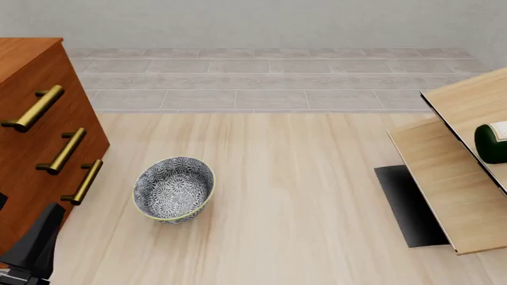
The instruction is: Put the wine bottle on the wine rack.
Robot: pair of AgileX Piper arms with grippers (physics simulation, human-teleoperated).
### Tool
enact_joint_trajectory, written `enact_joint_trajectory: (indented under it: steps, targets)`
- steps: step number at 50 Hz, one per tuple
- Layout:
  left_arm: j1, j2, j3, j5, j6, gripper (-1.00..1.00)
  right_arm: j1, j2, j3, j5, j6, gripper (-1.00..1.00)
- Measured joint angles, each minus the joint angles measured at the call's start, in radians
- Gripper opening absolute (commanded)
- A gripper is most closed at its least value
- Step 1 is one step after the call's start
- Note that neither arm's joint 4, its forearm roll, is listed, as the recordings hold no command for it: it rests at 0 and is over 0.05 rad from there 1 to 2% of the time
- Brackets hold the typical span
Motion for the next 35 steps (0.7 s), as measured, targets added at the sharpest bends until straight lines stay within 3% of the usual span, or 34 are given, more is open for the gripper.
enact_joint_trajectory:
  steps: [35]
  targets:
    - [-0.001,0.0,0.005,-0.005,0.005,1.0,0.343,-0.17,0.099,-0.042,-0.284,1.0]
